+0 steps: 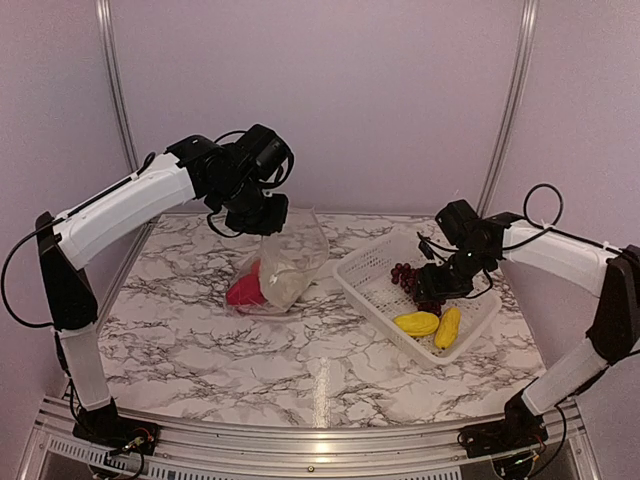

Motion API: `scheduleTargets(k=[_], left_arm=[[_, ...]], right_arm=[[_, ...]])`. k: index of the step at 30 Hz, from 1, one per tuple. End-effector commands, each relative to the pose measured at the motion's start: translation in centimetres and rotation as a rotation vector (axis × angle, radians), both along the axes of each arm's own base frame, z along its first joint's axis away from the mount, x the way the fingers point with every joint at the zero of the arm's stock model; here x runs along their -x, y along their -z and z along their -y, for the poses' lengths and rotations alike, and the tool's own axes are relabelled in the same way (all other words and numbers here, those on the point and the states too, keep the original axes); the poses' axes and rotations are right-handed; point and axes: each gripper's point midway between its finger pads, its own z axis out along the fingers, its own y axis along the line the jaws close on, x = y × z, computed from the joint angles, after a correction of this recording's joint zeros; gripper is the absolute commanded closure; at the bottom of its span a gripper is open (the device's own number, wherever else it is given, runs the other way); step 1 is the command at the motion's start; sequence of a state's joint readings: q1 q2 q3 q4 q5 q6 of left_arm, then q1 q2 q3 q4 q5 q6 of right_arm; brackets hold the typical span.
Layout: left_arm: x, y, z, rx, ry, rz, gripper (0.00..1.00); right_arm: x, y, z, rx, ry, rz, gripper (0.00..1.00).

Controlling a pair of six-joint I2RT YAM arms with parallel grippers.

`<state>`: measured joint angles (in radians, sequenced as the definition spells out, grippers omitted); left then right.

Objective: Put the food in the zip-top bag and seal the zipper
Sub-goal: Pick up the fake fruit from the bin.

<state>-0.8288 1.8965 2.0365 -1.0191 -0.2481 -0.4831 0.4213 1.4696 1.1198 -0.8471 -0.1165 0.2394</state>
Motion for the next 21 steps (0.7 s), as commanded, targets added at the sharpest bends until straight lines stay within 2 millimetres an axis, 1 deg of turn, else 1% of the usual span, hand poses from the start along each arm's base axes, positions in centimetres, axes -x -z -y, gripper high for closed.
scheduleTargets(k=[1, 5, 9, 12, 15, 18, 20, 21], left_arm=[[0.8, -1.3, -0.3, 0.034, 0.016, 0.012, 1.0], [1.0, -1.5, -0.4, 0.043, 0.015, 0.012, 1.0], [1.1, -1.3, -0.5, 0.044, 0.013, 0.011, 1.0], [1.2, -1.4, -0.5, 0.048, 0.014, 0.011, 1.0], [1.2, -1.3, -0.5, 0.05, 0.015, 0.01, 1.0], [1.2, -1.2, -0.5, 0.048, 0.018, 0.009, 1.0], [1.2, -1.1, -0.4, 0.05, 0.02, 0.008, 1.0], [1.2, -1.1, -0.3, 0.051, 0.022, 0.008, 1.0]], right_arm=[[-3.5, -0.7, 1.2, 0.05, 0.091, 0.043, 0.34], [-5.2, 0.1, 2.0, 0.107, 0.104, 0.042, 0.3], [-6.4, 1.8, 3.5, 0.171, 0.124, 0.013, 0.28], [-6.9, 3.3, 4.0, 0.188, 0.13, 0.001, 0.26], [-7.4, 4.7, 3.8, 0.196, 0.118, -0.018, 0.24], [-8.0, 6.4, 3.5, 0.2, 0.107, -0.041, 0.24], [-8.2, 7.5, 3.1, 0.192, 0.097, -0.058, 0.26], [-8.2, 7.9, 2.9, 0.187, 0.089, -0.063, 0.29]])
